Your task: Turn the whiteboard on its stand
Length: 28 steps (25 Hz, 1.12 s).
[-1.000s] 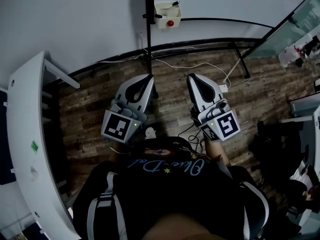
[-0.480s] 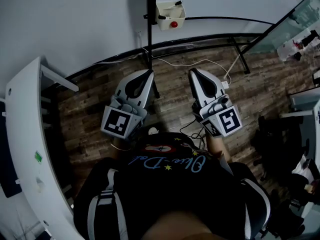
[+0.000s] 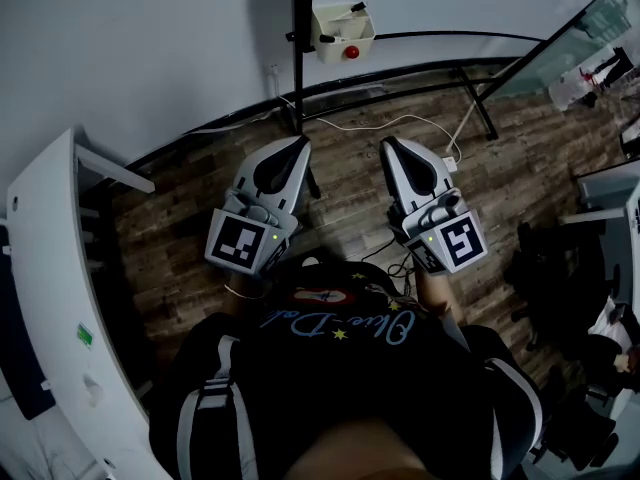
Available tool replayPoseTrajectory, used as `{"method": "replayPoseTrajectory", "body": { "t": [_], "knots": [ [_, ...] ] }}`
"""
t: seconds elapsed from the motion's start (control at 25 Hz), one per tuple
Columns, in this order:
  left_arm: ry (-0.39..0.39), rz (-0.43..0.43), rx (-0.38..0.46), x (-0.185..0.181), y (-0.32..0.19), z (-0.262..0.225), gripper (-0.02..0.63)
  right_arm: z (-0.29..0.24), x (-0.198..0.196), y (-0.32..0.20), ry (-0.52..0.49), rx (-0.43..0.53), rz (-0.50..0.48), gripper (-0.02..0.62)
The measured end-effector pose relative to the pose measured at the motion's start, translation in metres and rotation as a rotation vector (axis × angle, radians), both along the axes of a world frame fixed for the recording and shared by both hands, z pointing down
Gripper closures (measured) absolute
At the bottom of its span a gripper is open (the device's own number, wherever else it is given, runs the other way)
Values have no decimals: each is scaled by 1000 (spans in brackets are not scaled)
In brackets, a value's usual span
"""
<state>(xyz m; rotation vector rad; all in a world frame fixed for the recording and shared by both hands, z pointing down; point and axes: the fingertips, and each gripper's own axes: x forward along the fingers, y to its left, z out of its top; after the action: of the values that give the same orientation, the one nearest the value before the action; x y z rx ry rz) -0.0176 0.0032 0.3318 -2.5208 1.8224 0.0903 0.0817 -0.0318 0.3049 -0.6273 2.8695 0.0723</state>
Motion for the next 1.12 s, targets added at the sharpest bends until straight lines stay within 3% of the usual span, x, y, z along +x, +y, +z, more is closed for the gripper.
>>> {"method": "replayPoseTrajectory", "body": {
  "t": [0.68, 1.12],
  "knots": [
    [17, 20, -23, -8, -6, 10, 603, 3, -8, -6, 19, -5, 20, 560],
    [-11, 40, -17, -9, -38, 1, 603, -6, -14, -41, -3, 14, 14, 560]
  ]
}}
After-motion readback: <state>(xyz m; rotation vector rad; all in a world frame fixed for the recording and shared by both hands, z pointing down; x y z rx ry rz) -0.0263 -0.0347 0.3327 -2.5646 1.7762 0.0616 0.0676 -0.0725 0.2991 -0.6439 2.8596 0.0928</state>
